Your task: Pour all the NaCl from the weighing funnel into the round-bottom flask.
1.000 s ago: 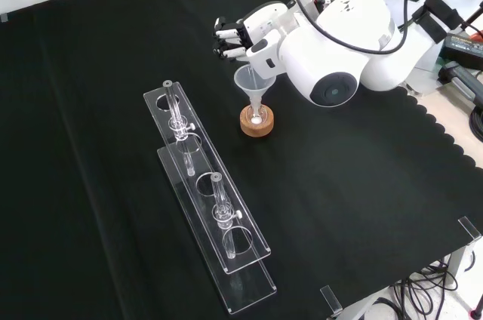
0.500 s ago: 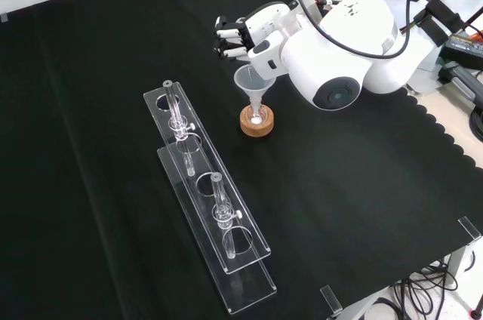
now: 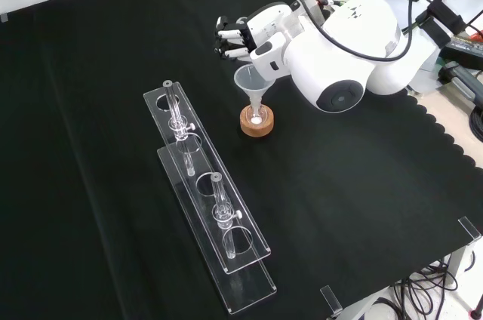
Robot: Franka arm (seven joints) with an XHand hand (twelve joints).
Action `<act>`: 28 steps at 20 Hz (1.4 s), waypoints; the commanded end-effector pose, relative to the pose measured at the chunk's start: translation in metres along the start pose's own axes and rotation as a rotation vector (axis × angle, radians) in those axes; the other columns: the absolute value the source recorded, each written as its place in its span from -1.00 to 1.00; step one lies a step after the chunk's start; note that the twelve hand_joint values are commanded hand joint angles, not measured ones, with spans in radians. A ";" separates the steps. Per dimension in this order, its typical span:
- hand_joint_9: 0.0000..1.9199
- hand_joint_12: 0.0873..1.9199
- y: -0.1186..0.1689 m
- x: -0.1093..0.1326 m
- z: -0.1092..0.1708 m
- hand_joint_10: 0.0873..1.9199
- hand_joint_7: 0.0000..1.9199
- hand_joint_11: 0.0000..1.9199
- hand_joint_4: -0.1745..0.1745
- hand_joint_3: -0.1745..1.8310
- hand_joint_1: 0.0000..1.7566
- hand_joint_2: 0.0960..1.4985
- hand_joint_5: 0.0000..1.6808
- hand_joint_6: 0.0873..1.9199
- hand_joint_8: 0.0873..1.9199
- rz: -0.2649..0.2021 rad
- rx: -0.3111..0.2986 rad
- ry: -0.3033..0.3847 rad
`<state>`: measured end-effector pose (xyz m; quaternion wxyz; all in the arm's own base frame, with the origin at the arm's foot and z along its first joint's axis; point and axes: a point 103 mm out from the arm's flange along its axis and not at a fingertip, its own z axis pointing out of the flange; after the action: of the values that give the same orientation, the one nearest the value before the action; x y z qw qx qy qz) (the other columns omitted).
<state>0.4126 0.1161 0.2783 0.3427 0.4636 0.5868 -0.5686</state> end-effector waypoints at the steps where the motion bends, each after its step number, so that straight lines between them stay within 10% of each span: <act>1: 0.02 0.08 0.000 0.000 0.000 -0.75 -0.40 -0.19 1.00 -0.14 0.25 -0.18 0.42 -0.19 -0.40 0.000 -0.002 -0.004; 10: 0.01 0.08 -0.001 -0.005 0.004 -0.75 -0.40 -0.19 1.00 -0.14 0.26 -0.18 0.42 -0.19 -0.40 0.002 -0.010 0.054; 28: 0.01 0.08 0.002 -0.024 0.020 -0.75 -0.40 -0.19 1.00 -0.14 0.26 -0.18 0.42 -0.20 -0.40 -0.020 -0.066 0.493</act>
<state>0.4179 0.0983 0.2943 0.2424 0.5459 0.6481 -0.4725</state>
